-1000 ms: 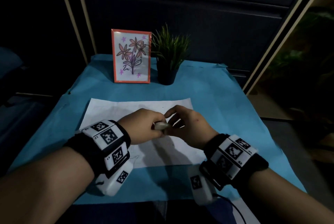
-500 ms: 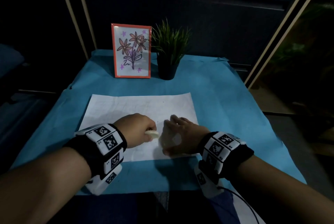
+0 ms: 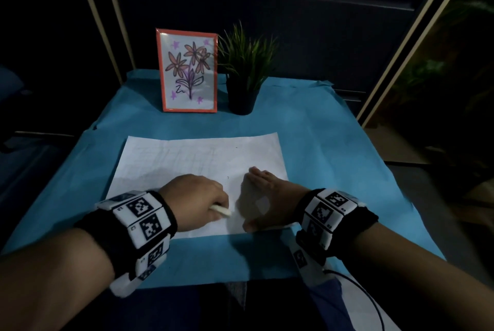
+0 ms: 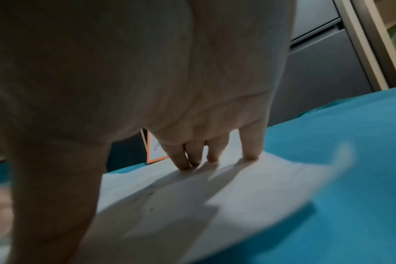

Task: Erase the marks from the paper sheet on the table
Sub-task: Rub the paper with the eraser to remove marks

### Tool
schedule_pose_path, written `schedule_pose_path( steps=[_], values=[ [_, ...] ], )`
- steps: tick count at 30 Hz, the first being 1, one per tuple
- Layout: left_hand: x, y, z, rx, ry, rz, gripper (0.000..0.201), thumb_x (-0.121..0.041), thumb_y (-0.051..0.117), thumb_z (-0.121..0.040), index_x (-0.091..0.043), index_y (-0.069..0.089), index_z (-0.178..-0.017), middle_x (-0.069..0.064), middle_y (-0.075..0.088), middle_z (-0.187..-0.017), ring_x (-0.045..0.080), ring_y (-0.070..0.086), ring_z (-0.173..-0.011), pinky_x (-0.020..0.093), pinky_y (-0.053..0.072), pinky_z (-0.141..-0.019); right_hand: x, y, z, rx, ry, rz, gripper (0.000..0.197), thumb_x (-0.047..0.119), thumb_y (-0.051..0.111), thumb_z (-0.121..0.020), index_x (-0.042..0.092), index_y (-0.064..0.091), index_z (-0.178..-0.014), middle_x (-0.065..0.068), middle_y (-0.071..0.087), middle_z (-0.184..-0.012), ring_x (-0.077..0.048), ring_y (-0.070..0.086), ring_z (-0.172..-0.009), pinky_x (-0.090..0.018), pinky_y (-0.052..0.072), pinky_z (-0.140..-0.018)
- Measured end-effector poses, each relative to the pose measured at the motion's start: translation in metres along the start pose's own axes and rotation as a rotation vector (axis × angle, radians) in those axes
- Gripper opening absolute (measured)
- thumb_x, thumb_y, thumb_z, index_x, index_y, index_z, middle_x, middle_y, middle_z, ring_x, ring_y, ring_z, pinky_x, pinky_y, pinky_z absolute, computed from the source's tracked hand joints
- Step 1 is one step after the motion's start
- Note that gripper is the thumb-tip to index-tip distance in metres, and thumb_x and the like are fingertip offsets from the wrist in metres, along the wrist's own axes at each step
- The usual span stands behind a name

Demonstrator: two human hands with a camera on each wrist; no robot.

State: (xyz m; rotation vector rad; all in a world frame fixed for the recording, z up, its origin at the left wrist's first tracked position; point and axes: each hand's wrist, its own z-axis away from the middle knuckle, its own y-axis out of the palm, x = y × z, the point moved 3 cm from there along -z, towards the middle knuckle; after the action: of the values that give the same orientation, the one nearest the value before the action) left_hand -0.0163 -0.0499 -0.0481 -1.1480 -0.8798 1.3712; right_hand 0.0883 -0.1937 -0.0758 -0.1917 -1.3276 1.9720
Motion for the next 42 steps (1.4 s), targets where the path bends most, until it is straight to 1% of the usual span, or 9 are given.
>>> schedule_pose_path(
  steps=[9,13,17,20,23,28,34,39,42],
  values=[
    [-0.005,-0.001,-0.001,0.001,0.007,-0.025,0.019,-0.04,0.053,-0.095,-0.032,0.065,-0.107,-0.013,0.06,-0.104,0.01,0.056,-0.092,0.025,0.042,-0.077,0.001,0.002,-0.002,0.001,0.007,-0.011,0.12,0.061,0.073,-0.068,0.024,-0.004,-0.152,0.011,-0.012,-0.158,-0.009,-0.003,-0.146,-0.034,0.012,-0.12],
    [-0.006,0.0,0.005,0.042,0.025,-0.008,0.019,-0.04,0.054,-0.094,-0.032,0.065,-0.108,-0.014,0.061,-0.104,0.009,0.056,-0.092,0.024,0.042,-0.077,-0.004,0.006,-0.002,0.013,0.056,-0.053,0.122,0.067,0.072,-0.062,0.034,-0.005,-0.15,0.019,-0.02,-0.155,-0.016,0.011,-0.146,-0.039,0.022,-0.117],
    [-0.004,-0.001,0.001,-0.046,-0.033,0.017,0.019,-0.04,0.052,-0.095,-0.03,0.064,-0.106,-0.013,0.06,-0.102,0.01,0.056,-0.092,0.026,0.043,-0.078,-0.001,0.003,0.001,-0.001,0.022,-0.037,0.119,0.064,0.072,-0.066,0.029,-0.003,-0.151,0.012,-0.015,-0.157,-0.015,-0.001,-0.147,-0.041,0.015,-0.119],
    [-0.007,0.002,0.004,0.022,0.012,0.005,0.019,-0.039,0.054,-0.095,-0.032,0.066,-0.108,-0.014,0.059,-0.102,0.008,0.055,-0.091,0.026,0.044,-0.08,0.0,0.002,0.0,0.006,0.012,-0.011,0.119,0.064,0.072,-0.066,0.028,-0.003,-0.151,0.01,-0.014,-0.158,-0.014,-0.011,-0.146,-0.045,0.012,-0.119],
    [-0.006,0.0,0.007,0.083,0.037,0.012,0.023,-0.041,0.055,-0.094,-0.033,0.065,-0.112,-0.014,0.06,-0.104,0.007,0.056,-0.092,0.024,0.043,-0.079,-0.002,0.003,-0.003,0.007,0.013,-0.002,0.121,0.067,0.072,-0.065,0.027,-0.003,-0.151,0.01,-0.013,-0.158,-0.014,-0.01,-0.146,-0.045,0.015,-0.119],
    [-0.009,-0.006,-0.003,-0.012,0.004,-0.015,0.02,-0.039,0.052,-0.096,-0.032,0.063,-0.112,-0.013,0.059,-0.108,0.012,0.056,-0.099,0.026,0.042,-0.081,0.002,0.001,0.002,-0.039,-0.009,-0.012,0.111,0.063,0.074,-0.065,0.024,0.011,-0.148,0.008,0.004,-0.155,-0.018,0.006,-0.143,-0.045,0.024,-0.115],
    [-0.009,-0.003,0.007,0.133,0.062,-0.007,0.024,-0.041,0.055,-0.094,-0.034,0.065,-0.114,-0.013,0.062,-0.108,0.009,0.056,-0.096,0.026,0.044,-0.081,-0.002,0.002,0.0,0.011,0.023,-0.006,0.118,0.065,0.071,-0.066,0.03,-0.004,-0.151,0.011,-0.016,-0.158,-0.012,-0.012,-0.146,-0.046,0.014,-0.119],
    [-0.01,-0.004,-0.004,-0.013,0.01,-0.005,0.022,-0.045,0.05,-0.096,-0.032,0.062,-0.109,-0.013,0.059,-0.106,0.012,0.057,-0.096,0.03,0.046,-0.08,0.002,0.0,0.002,-0.008,-0.006,-0.004,0.115,0.062,0.073,-0.067,0.024,0.004,-0.151,0.007,-0.006,-0.158,-0.016,-0.002,-0.146,-0.044,0.019,-0.117],
    [-0.011,-0.001,-0.006,0.033,0.051,0.002,0.023,-0.043,0.052,-0.095,-0.034,0.065,-0.112,-0.013,0.059,-0.108,0.011,0.057,-0.097,0.031,0.046,-0.082,0.001,0.0,0.002,0.003,0.011,-0.007,0.117,0.062,0.073,-0.068,0.026,-0.001,-0.151,0.006,-0.011,-0.159,-0.015,-0.008,-0.146,-0.043,0.013,-0.119]
  ],
)
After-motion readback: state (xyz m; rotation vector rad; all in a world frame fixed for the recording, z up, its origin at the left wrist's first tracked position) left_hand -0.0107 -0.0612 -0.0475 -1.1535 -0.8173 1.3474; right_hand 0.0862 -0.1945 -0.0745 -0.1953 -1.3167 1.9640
